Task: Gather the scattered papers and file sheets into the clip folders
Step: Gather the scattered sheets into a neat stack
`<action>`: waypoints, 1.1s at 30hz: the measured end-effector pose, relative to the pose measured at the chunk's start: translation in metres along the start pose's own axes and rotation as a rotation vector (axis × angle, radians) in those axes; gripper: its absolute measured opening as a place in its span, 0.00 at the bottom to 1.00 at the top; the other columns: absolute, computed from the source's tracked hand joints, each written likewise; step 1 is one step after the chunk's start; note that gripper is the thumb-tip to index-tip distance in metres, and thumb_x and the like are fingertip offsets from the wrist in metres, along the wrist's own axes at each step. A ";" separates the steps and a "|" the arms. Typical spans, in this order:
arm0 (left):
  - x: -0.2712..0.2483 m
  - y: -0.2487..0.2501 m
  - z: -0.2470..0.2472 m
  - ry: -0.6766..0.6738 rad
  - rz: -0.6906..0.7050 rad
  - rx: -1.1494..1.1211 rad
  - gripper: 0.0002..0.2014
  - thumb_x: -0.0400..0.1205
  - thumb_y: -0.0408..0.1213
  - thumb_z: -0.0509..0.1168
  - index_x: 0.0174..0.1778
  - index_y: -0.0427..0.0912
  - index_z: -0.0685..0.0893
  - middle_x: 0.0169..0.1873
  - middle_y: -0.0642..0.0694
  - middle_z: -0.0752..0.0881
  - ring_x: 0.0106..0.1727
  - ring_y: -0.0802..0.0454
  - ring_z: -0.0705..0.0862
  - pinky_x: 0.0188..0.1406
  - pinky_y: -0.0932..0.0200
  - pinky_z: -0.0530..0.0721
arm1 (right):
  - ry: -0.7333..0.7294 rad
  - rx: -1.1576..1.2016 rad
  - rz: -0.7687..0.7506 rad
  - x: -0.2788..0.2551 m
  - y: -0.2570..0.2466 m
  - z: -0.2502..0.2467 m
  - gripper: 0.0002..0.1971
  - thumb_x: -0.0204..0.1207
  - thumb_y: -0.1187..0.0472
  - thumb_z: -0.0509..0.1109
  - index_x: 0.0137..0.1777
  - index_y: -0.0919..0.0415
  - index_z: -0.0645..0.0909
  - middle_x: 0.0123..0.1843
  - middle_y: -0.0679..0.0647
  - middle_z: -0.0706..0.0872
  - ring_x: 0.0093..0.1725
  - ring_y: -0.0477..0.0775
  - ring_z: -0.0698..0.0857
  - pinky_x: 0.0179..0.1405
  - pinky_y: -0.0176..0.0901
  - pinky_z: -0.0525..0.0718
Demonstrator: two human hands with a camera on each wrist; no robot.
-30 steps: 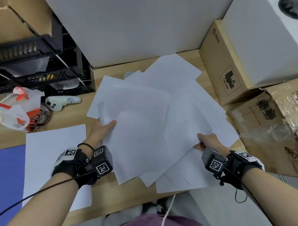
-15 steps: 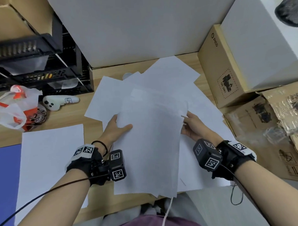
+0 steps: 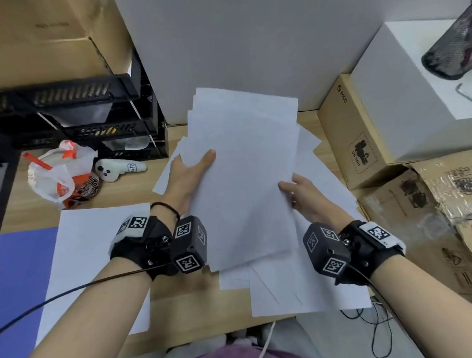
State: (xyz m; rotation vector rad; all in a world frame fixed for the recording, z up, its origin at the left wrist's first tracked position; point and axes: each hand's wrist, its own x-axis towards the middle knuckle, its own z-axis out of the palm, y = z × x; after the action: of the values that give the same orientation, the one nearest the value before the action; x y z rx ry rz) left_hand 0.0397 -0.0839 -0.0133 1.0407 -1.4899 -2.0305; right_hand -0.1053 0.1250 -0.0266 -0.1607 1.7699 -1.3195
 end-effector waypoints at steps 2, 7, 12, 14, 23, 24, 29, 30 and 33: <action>-0.001 0.034 0.004 0.012 0.144 -0.060 0.25 0.74 0.40 0.77 0.66 0.39 0.81 0.58 0.45 0.89 0.57 0.49 0.89 0.54 0.54 0.88 | 0.044 0.069 -0.159 -0.006 -0.037 0.009 0.13 0.83 0.68 0.61 0.63 0.58 0.82 0.57 0.54 0.90 0.55 0.55 0.88 0.45 0.39 0.85; -0.005 0.065 -0.013 -0.107 0.360 -0.075 0.21 0.75 0.35 0.76 0.63 0.44 0.81 0.62 0.41 0.86 0.65 0.45 0.85 0.64 0.51 0.83 | 0.059 0.239 -0.441 -0.026 -0.076 0.020 0.14 0.83 0.69 0.61 0.63 0.56 0.82 0.61 0.52 0.90 0.60 0.50 0.88 0.54 0.39 0.85; -0.017 -0.004 -0.033 -0.110 0.092 0.125 0.20 0.73 0.34 0.77 0.61 0.43 0.85 0.58 0.45 0.89 0.61 0.49 0.86 0.63 0.53 0.83 | 0.026 -0.174 -0.206 -0.013 -0.012 0.026 0.13 0.85 0.65 0.61 0.68 0.62 0.78 0.66 0.56 0.84 0.65 0.52 0.82 0.64 0.41 0.77; -0.020 -0.015 -0.027 -0.071 0.042 0.138 0.22 0.72 0.36 0.79 0.61 0.44 0.85 0.56 0.46 0.89 0.60 0.48 0.86 0.57 0.55 0.84 | 0.076 -0.210 -0.232 -0.008 -0.005 0.028 0.09 0.85 0.68 0.59 0.57 0.62 0.80 0.62 0.62 0.82 0.63 0.60 0.80 0.65 0.51 0.74; -0.020 0.033 -0.014 -0.176 0.224 0.077 0.16 0.73 0.32 0.77 0.56 0.42 0.85 0.52 0.50 0.91 0.53 0.55 0.89 0.48 0.62 0.86 | 0.114 0.068 -0.372 -0.027 -0.042 0.015 0.17 0.78 0.70 0.66 0.66 0.61 0.80 0.63 0.52 0.88 0.61 0.46 0.87 0.51 0.31 0.84; -0.020 0.021 -0.019 -0.199 0.180 0.124 0.20 0.72 0.35 0.78 0.60 0.43 0.83 0.56 0.49 0.90 0.57 0.55 0.88 0.52 0.61 0.86 | 0.106 0.064 -0.325 -0.028 -0.029 0.015 0.18 0.78 0.71 0.65 0.68 0.62 0.79 0.63 0.51 0.88 0.60 0.44 0.87 0.50 0.29 0.83; -0.031 -0.031 -0.026 -0.121 -0.002 0.234 0.22 0.75 0.41 0.75 0.65 0.44 0.82 0.52 0.57 0.89 0.51 0.65 0.88 0.49 0.66 0.87 | 0.079 0.005 -0.166 -0.025 0.020 0.023 0.20 0.80 0.74 0.60 0.69 0.62 0.79 0.60 0.49 0.87 0.61 0.46 0.86 0.45 0.26 0.83; -0.032 -0.028 -0.022 -0.108 0.015 0.218 0.20 0.76 0.41 0.74 0.64 0.42 0.83 0.51 0.58 0.89 0.48 0.67 0.88 0.44 0.70 0.86 | 0.090 0.016 -0.176 -0.023 0.017 0.024 0.19 0.80 0.74 0.60 0.68 0.61 0.79 0.61 0.50 0.87 0.61 0.47 0.86 0.46 0.26 0.83; -0.026 0.002 -0.009 -0.107 0.115 0.143 0.15 0.77 0.38 0.74 0.60 0.43 0.84 0.51 0.56 0.90 0.50 0.63 0.89 0.42 0.70 0.84 | 0.118 0.082 -0.273 -0.021 -0.016 0.025 0.16 0.80 0.73 0.62 0.62 0.56 0.81 0.58 0.48 0.88 0.56 0.43 0.87 0.46 0.26 0.83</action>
State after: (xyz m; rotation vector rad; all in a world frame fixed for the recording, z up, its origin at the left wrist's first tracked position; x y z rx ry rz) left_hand 0.0627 -0.0718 -0.0042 0.8892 -1.7310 -1.9505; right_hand -0.0815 0.1129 -0.0024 -0.2930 1.8360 -1.6230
